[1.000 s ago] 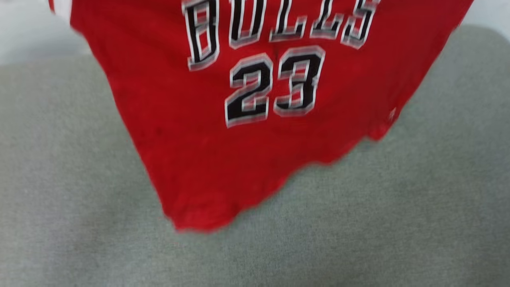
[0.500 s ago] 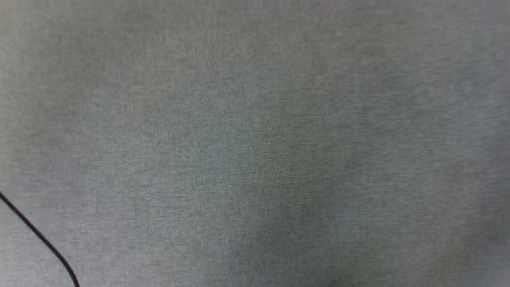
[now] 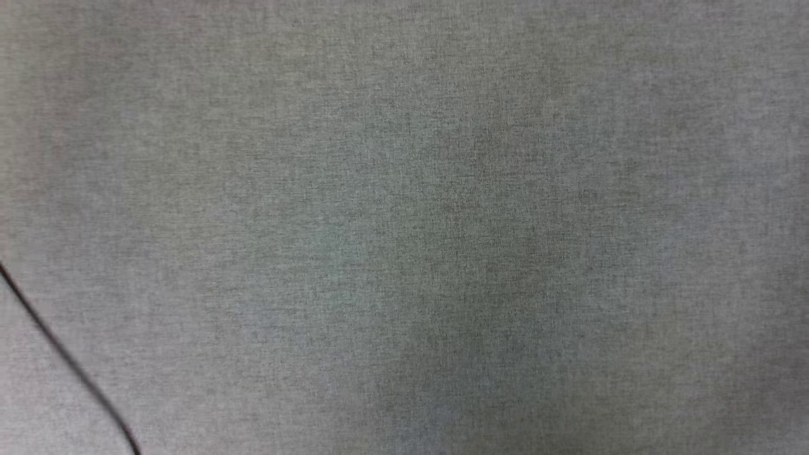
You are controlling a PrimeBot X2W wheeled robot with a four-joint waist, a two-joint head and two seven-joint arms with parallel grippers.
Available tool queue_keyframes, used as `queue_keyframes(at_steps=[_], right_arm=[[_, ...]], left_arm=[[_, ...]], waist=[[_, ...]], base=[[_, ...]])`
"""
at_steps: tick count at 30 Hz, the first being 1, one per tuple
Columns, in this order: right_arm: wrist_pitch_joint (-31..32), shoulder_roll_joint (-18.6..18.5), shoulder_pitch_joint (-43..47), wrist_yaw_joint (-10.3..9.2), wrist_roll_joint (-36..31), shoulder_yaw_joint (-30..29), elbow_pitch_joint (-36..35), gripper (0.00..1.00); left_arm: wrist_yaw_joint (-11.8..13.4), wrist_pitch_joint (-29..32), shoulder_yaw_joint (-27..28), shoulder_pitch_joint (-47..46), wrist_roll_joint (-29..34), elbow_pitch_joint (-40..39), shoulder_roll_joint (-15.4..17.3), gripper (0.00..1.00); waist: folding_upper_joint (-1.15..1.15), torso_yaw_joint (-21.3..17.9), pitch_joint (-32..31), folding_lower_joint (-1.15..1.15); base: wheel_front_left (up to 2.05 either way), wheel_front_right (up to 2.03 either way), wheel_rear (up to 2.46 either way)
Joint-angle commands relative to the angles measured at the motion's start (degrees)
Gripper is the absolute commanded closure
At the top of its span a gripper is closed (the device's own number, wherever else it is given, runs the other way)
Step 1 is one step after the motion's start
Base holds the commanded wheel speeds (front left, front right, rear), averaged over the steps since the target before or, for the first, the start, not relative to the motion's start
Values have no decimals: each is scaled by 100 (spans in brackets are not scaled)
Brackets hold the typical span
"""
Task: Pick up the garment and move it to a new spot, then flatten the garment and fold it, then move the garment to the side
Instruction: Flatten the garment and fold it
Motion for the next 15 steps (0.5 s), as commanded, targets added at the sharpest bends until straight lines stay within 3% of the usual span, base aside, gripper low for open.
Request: queue_keyframes(at_steps=[1, 8, 15], right_arm=[[-105, 34, 192, -6, 67, -3, 91, 100], [-439, 81, 1451, -6, 340, 269, 510, 100], [-382, -81, 2847, -6, 818, 569, 492, 100]], left_arm=[[-2, -110, -10, 255, -63, 68, -35, 100], [9, -531, -258, 1911, -274, 340, -269, 100], [33, -602, -557, 3447, -450, 346, -395, 100]], waist=[[0, 6, -62, -2], [0, 43, -628, -2], [0, 92, -1342, -2]], base=[[0, 0, 0], [0, 0, 0], [0, 0, 0]])
